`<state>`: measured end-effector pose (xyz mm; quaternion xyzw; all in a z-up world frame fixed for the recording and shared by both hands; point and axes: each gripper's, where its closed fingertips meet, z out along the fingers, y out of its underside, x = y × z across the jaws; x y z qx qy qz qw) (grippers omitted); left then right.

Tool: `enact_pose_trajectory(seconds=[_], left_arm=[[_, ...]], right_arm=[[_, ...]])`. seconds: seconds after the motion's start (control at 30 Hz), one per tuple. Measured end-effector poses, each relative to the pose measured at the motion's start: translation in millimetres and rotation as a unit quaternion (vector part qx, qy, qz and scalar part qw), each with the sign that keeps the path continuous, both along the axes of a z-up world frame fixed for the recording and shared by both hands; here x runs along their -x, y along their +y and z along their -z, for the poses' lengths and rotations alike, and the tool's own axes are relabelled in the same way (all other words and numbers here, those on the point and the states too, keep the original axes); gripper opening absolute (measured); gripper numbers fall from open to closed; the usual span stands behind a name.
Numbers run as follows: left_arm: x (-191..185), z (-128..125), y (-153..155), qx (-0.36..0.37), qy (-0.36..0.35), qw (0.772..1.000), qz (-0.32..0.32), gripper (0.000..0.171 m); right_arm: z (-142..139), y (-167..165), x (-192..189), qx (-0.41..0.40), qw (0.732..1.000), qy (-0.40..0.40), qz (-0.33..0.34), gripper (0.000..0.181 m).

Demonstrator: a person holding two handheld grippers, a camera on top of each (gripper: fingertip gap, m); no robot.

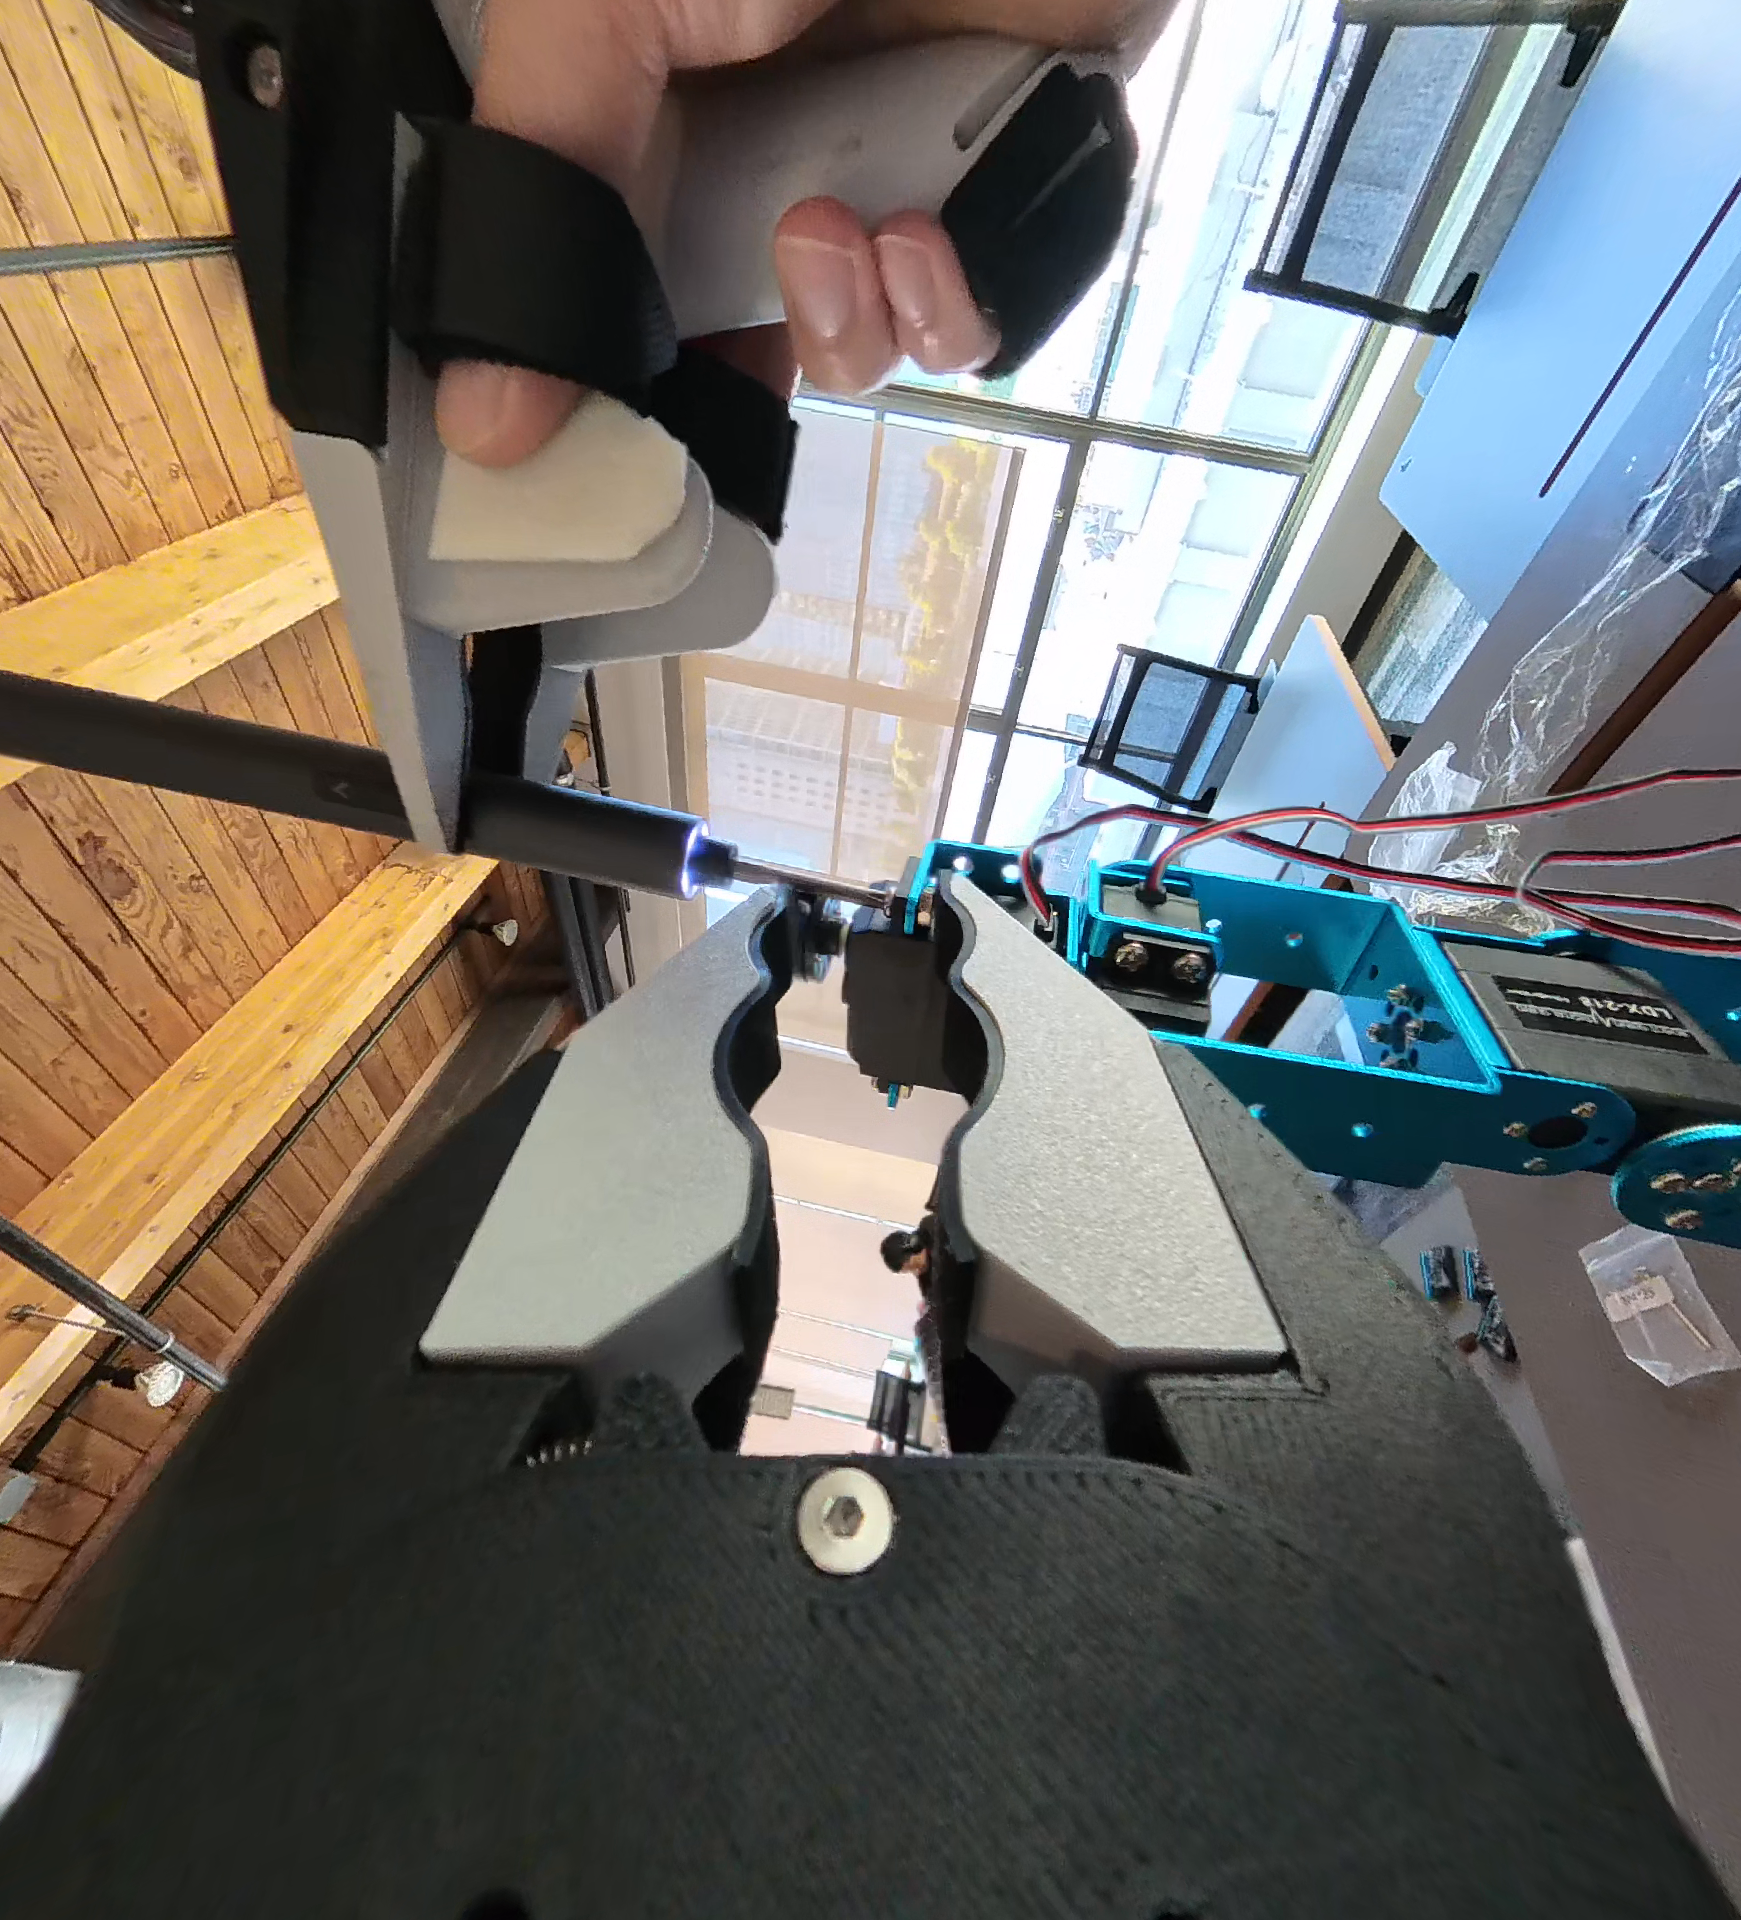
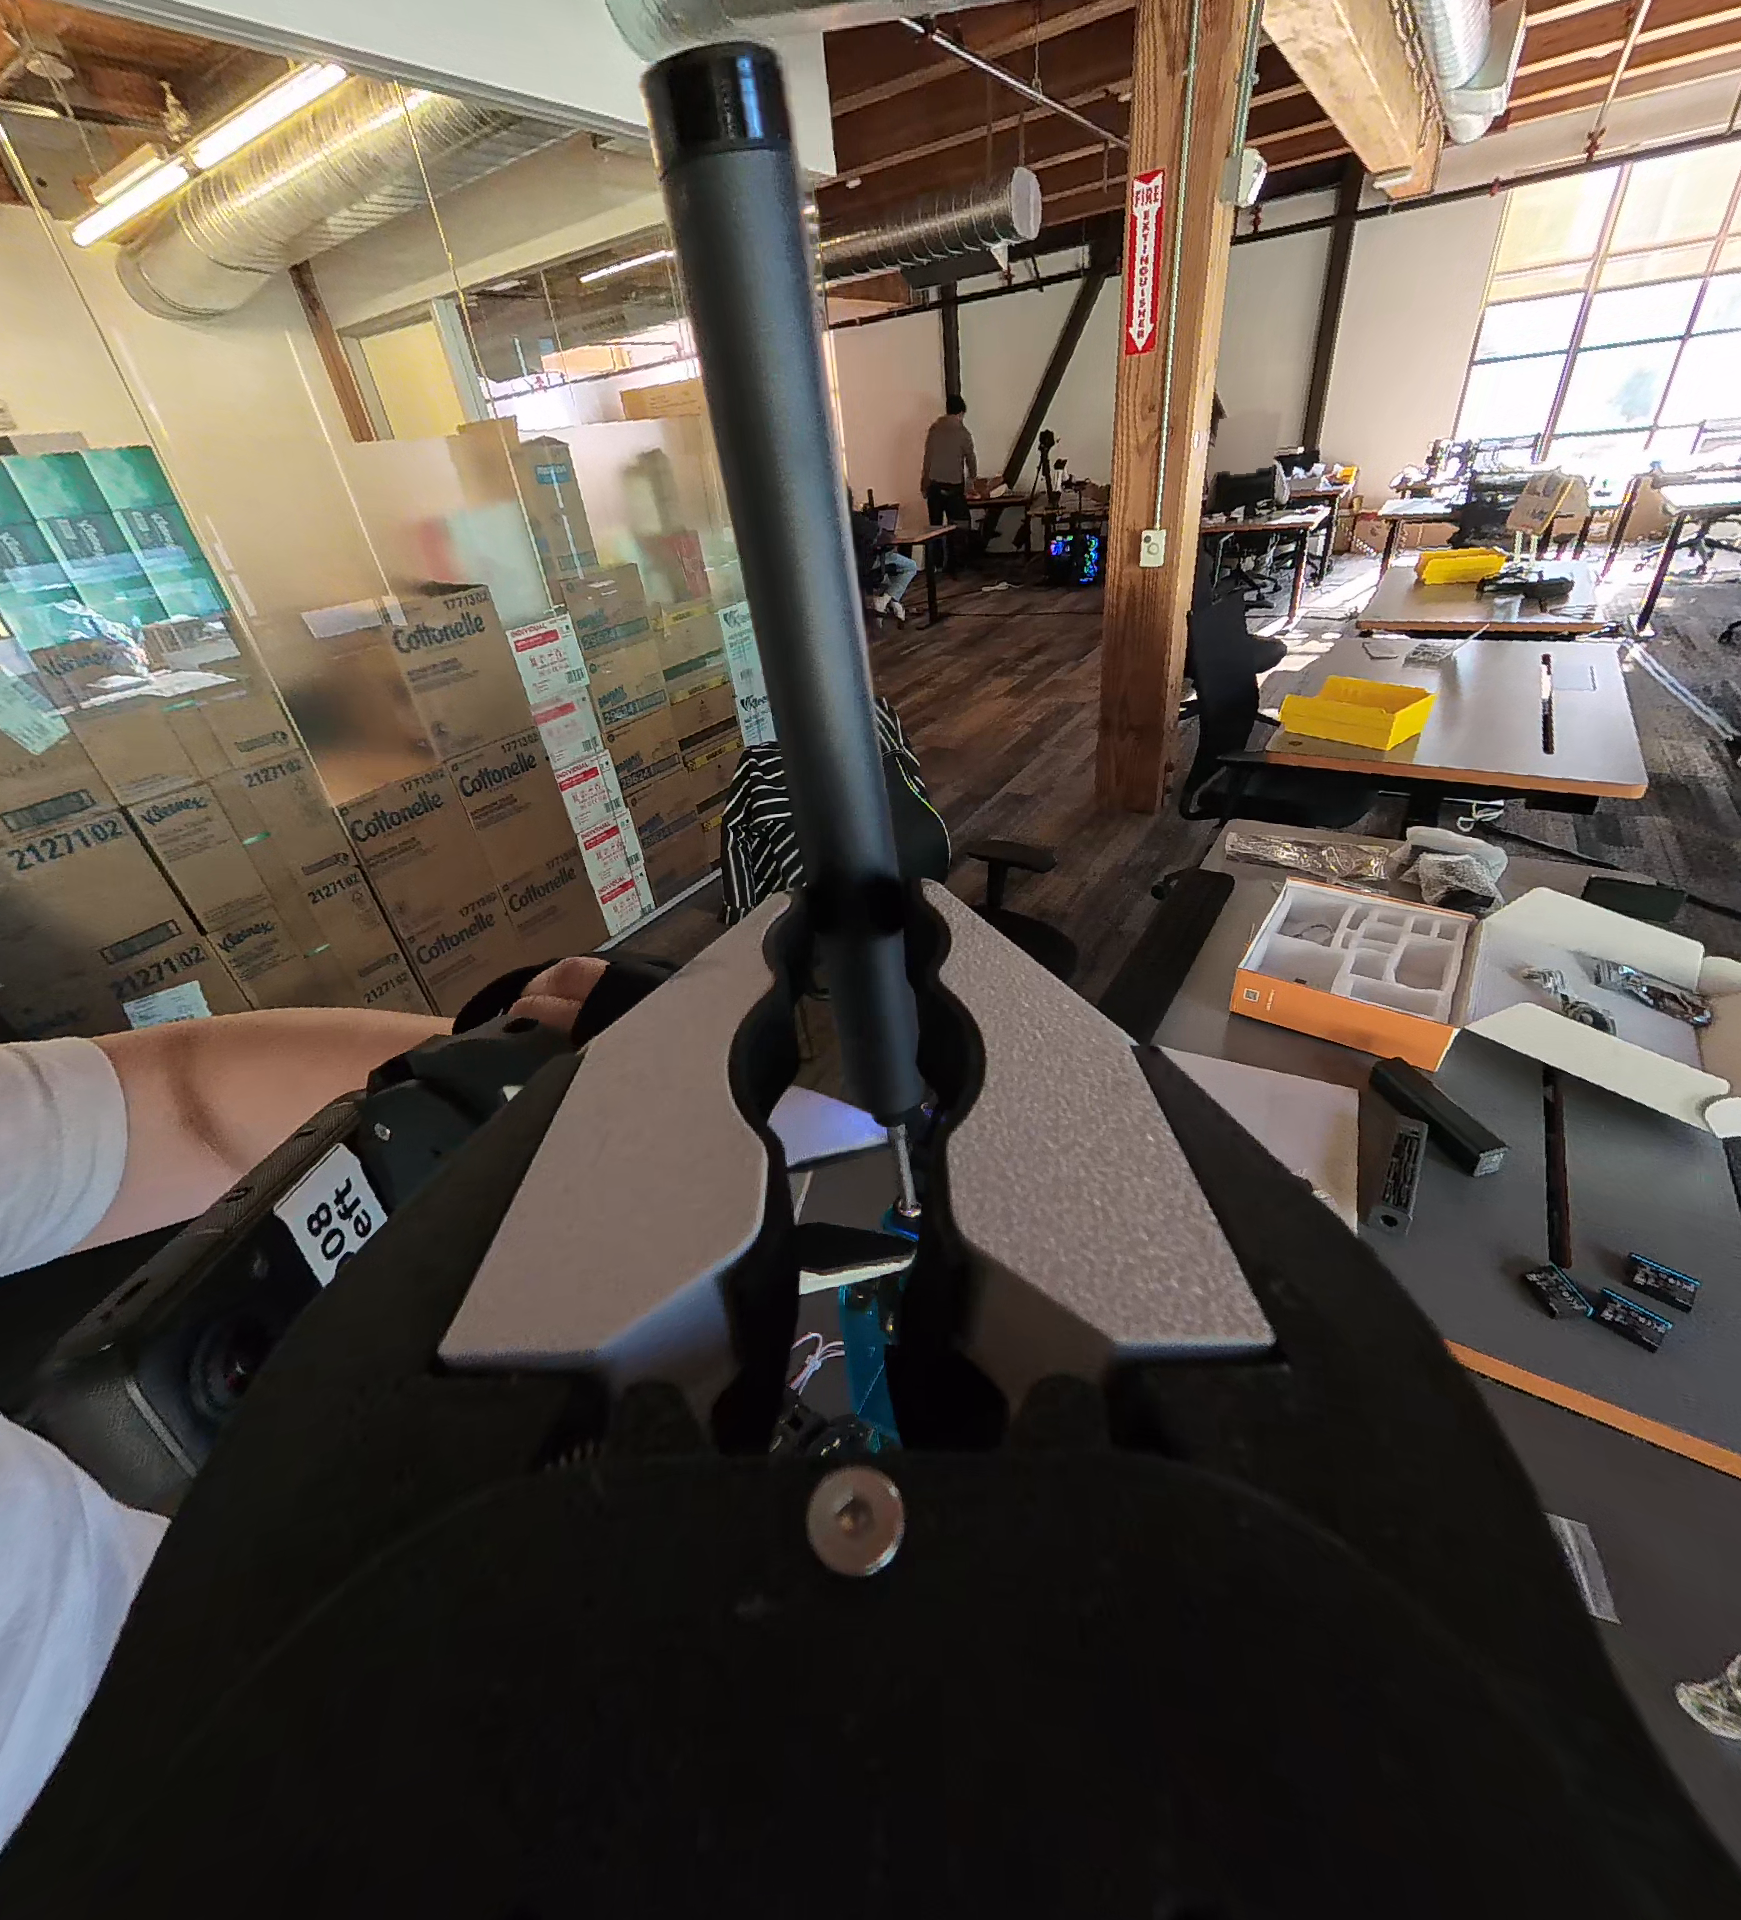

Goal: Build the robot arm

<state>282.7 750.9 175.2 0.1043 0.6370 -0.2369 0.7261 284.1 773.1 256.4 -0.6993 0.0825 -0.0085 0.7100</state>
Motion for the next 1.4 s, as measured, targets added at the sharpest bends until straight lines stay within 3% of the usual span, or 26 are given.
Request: enact_pose_trajectory(seconds=[1.4], left_arm=[[2.3,1.4,5.5,0.025,0.016,1.000,0.009,0.022]], right_arm=[[0.2,2.3,2.3,0.004,1.000,-0.010,0.010,0.016]])
